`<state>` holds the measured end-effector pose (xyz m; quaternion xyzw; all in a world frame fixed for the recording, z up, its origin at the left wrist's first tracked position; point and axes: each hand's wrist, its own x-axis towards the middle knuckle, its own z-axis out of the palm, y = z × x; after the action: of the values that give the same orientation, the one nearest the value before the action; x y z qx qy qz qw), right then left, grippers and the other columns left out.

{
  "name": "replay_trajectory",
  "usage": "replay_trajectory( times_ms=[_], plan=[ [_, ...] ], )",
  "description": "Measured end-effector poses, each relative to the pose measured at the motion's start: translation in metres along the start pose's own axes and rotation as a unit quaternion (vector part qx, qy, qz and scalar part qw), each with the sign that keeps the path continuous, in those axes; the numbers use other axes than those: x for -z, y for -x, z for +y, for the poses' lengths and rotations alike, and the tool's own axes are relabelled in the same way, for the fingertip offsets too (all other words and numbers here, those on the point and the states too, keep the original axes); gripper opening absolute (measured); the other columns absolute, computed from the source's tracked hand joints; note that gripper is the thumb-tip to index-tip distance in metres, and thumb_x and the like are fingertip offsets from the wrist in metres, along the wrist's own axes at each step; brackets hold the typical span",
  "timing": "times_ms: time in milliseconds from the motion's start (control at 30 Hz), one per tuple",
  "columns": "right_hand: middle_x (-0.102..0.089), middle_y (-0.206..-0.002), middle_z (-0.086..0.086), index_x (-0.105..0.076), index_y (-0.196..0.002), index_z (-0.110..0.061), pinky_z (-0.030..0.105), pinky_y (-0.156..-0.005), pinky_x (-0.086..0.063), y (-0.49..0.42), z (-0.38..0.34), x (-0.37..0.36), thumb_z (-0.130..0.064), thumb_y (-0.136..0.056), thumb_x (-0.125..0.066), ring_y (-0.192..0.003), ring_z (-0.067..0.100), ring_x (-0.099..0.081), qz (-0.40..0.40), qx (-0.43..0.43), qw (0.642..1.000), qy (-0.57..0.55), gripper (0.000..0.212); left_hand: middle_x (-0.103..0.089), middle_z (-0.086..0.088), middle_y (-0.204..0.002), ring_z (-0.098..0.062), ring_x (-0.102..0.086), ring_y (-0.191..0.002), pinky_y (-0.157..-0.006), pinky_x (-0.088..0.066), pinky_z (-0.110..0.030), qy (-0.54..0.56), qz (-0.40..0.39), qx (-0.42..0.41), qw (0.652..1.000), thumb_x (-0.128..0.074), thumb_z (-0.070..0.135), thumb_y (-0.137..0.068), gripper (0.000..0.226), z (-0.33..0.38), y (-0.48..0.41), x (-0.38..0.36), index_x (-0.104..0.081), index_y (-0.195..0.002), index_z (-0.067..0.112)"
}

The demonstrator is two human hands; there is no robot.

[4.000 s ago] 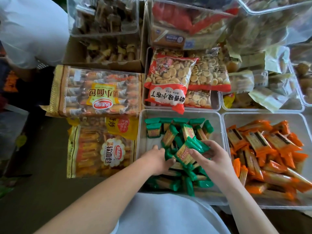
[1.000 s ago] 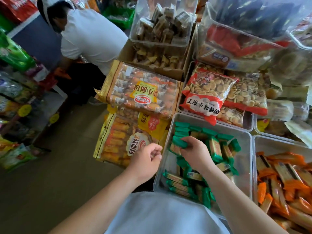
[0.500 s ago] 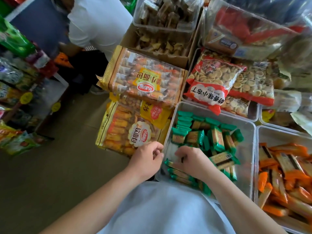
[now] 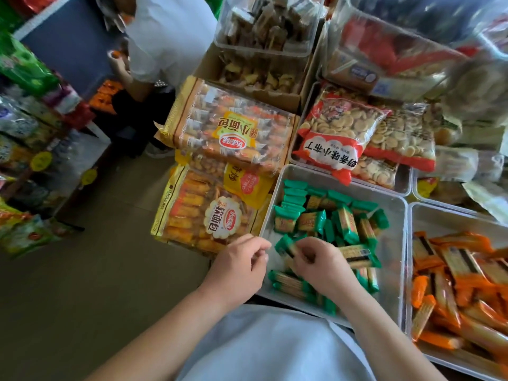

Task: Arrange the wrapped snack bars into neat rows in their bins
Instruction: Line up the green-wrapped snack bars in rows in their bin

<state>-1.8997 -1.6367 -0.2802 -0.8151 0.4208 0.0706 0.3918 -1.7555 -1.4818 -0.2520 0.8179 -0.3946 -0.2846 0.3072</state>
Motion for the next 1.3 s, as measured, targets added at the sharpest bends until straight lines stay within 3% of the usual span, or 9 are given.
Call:
replay_trajectory(
  times_ms=[133, 267, 433, 633, 867, 967, 1100, 1233, 1300],
  plan=[
    [-0.073, -0.092, -0.013, -0.067, -0.11, -0.029, 0.02, -0.071, -0.054, 0.03, 0.012, 0.035, -0.019, -0.09, -0.074, -0.084, 0.004, -0.069, 0.09, -0.058, 0.979, -0.173, 0.023, -0.062, -0.002, -0.123, -0.022, -0.061, -0.113, -0.095, -0.053, -0.037, -0.116, -0.182, -0.035, 0.976, -0.056, 0.017, -0.102, 0.025, 0.019, -0.019, -0.021, -0.066, -0.125, 0.018],
    [-0.076, -0.093, -0.011, -0.062, -0.124, -0.032, 0.017, -0.069, -0.058, 0.056, 0.026, 0.053, -0.018, -0.095, -0.074, -0.082, -0.001, -0.072, 0.104, -0.104, 0.947, -0.287, 0.035, -0.058, -0.003, -0.14, -0.027, -0.059, -0.124, -0.103, -0.049, -0.035, -0.181, -0.319, 0.073, 0.928, -0.062, 0.03, -0.102, 0.043, 0.034, -0.042, -0.045, -0.054, -0.144, 0.027],
    [-0.078, -0.1, -0.001, -0.048, -0.147, -0.028, 0.043, -0.09, -0.062, 0.072, 0.046, 0.059, -0.013, -0.097, -0.071, -0.097, 0.014, -0.074, 0.093, -0.111, 0.93, -0.337, 0.058, -0.051, -0.004, -0.154, -0.027, -0.053, -0.136, -0.109, -0.043, -0.035, -0.217, -0.387, 0.115, 0.889, -0.065, 0.035, -0.1, 0.061, 0.032, -0.053, -0.069, -0.043, -0.156, 0.023],
    [-0.077, -0.088, -0.008, -0.071, -0.106, -0.023, 0.024, -0.072, -0.06, 0.072, 0.048, 0.066, -0.009, -0.088, -0.079, -0.087, 0.015, -0.074, 0.133, -0.102, 0.931, -0.325, 0.024, -0.063, -0.007, -0.132, -0.025, -0.062, -0.111, -0.104, -0.053, -0.037, -0.291, -0.365, 0.076, 0.881, -0.071, 0.018, -0.095, 0.03, 0.029, -0.059, -0.072, -0.072, -0.125, 0.017],
    [-0.061, -0.086, -0.003, -0.053, -0.091, -0.019, 0.026, -0.066, -0.048, 0.055, 0.039, 0.06, -0.013, -0.079, -0.077, -0.075, 0.01, -0.057, 0.125, -0.059, 0.969, -0.203, 0.027, -0.066, -0.009, -0.112, -0.028, -0.066, -0.103, -0.092, -0.058, -0.041, -0.327, -0.347, 0.05, 0.877, -0.067, 0.014, -0.092, 0.021, 0.04, -0.056, -0.069, -0.07, -0.112, 0.016],
    [-0.051, -0.08, 0.001, -0.046, -0.088, -0.016, 0.033, -0.061, -0.045, 0.049, 0.036, 0.055, -0.011, -0.078, -0.075, -0.066, 0.012, -0.045, 0.091, -0.026, 0.984, -0.153, 0.031, -0.066, -0.004, -0.109, -0.025, -0.064, -0.098, -0.081, -0.056, -0.037, -0.244, -0.268, 0.043, 0.931, -0.062, 0.03, -0.093, 0.023, 0.052, -0.056, -0.049, -0.068, -0.115, 0.024],
    [-0.06, -0.086, -0.006, -0.047, -0.087, -0.027, 0.039, -0.067, -0.052, 0.04, 0.033, 0.051, -0.034, -0.075, -0.086, -0.077, 0.02, -0.059, 0.087, -0.021, 0.989, -0.121, 0.042, -0.069, 0.006, -0.1, -0.018, -0.067, -0.078, -0.064, -0.055, -0.033, -0.024, -0.212, 0.083, 0.974, -0.057, 0.036, -0.094, 0.023, 0.06, -0.055, -0.021, -0.065, -0.116, 0.037],
    [-0.064, -0.084, -0.003, -0.054, -0.086, -0.027, 0.036, -0.062, -0.051, 0.035, 0.026, 0.051, -0.046, -0.069, -0.093, -0.071, 0.02, -0.059, 0.081, -0.015, 0.98, -0.182, 0.046, -0.062, 0.018, -0.118, -0.003, -0.058, -0.11, -0.091, -0.046, -0.024, 0.071, -0.131, 0.071, 0.986, -0.069, 0.035, -0.096, 0.03, 0.054, -0.05, -0.01, -0.062, -0.126, 0.035],
    [-0.069, -0.084, 0.0, -0.06, -0.088, -0.029, 0.035, -0.061, -0.051, 0.033, 0.022, 0.049, -0.039, -0.08, -0.086, -0.069, 0.018, -0.061, 0.062, -0.013, 0.969, -0.238, 0.029, -0.06, 0.025, -0.114, 0.007, -0.054, -0.107, -0.09, -0.042, -0.015, 0.107, -0.098, 0.072, 0.987, -0.073, 0.033, -0.095, 0.028, 0.051, -0.049, -0.01, -0.063, -0.121, 0.034]
  ],
)
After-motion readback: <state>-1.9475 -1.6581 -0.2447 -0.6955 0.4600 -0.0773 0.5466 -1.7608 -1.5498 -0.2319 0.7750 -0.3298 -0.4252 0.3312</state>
